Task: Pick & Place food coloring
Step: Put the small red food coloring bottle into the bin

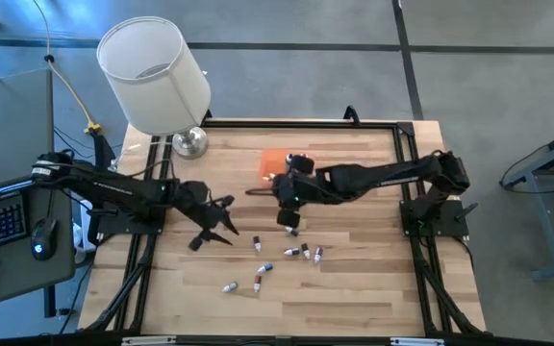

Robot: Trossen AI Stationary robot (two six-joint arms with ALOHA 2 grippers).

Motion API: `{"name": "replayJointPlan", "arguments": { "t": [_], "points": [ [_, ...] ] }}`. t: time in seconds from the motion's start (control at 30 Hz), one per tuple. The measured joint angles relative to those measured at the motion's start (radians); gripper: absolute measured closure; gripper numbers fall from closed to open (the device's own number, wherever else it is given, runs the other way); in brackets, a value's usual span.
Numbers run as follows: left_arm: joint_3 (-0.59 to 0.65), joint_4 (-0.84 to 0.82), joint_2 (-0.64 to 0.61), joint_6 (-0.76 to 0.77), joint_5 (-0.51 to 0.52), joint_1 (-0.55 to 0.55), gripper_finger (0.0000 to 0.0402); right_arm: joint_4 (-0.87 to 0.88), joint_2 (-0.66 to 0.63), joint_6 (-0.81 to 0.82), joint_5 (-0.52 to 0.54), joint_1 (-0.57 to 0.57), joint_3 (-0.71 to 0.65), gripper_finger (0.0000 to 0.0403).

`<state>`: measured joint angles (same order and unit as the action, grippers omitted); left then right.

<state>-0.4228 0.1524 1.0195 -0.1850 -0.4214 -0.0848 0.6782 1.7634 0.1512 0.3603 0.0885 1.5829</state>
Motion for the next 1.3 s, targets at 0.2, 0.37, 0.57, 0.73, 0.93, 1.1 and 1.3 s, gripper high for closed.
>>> {"name": "replayJointPlan", "arguments": {
  "t": [0.2,0.37,0.57,0.73,0.93,1.1,1.3],
  "points": [
    [0.039,0.268,0.148,-0.002,0.066,-0.05,0.025,0.012,-0.005,0.056,0.001,0.091,0.0,0.0263],
    [0.037,0.473,0.343,-0.002,0.047,-0.053,0.025,0.051,-0.005,0.056,0.003,0.153,0.0,0.0263],
    [-0.046,0.504,0.553,-0.001,0.029,-0.008,0.025,0.148,-0.005,0.041,0.011,0.183,0.0,0.0263],
    [-0.138,0.469,0.684,0.013,-0.052,0.036,0.025,0.29,-0.008,0.073,0.083,0.179,-0.005,0.0263],
    [-0.174,0.371,0.733,0.012,-0.067,0.055,0.025,0.252,-0.05,0.11,0.114,0.181,-0.145,0.0263],
    [-0.174,0.347,0.733,0.008,-0.065,0.052,0.025,0.029,-0.13,0.11,0.096,0.183,-0.394,0.0263],
    [-0.174,0.311,0.732,0.016,-0.036,0.052,0.025,-0.292,-0.265,0.085,0.114,0.156,-0.668,0.0263]
  ]
}}
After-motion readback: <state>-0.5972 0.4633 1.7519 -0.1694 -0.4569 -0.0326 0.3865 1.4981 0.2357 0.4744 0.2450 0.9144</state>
